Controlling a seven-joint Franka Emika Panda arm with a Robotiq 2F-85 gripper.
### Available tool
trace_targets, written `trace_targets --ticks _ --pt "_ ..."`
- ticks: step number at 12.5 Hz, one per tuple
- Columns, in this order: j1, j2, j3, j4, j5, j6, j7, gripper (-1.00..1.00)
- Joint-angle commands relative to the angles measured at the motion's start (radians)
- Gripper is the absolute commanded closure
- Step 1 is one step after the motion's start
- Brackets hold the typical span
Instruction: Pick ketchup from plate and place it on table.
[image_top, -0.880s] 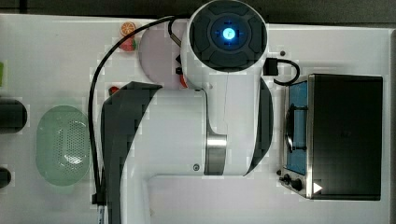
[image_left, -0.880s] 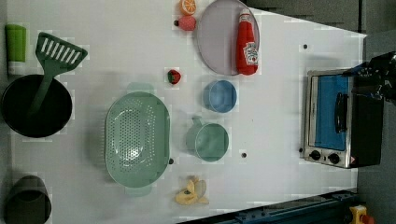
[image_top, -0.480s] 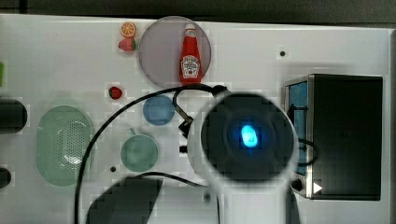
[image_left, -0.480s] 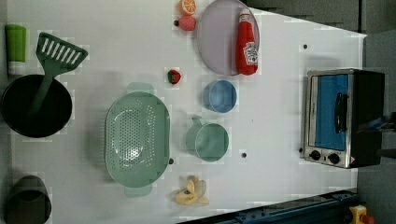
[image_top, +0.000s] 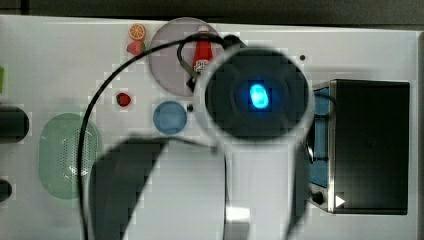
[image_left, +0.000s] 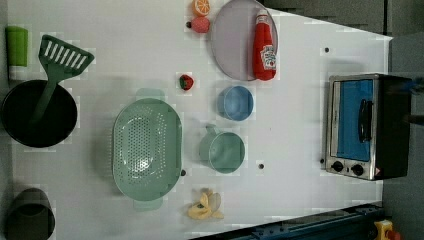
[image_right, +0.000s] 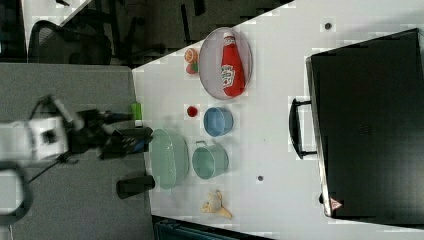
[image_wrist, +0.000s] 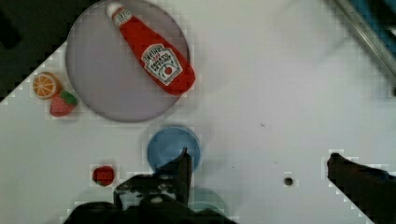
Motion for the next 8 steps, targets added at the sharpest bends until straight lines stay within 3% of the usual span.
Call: trace_targets --ticks 1,8 --pt "-0.002 0.149 0.027 -0.053 0.001 0.064 -0.063 -1.0" --pt "0.0 0.424 0.045 0.002 0.0 0.337 -0.453 -1.0"
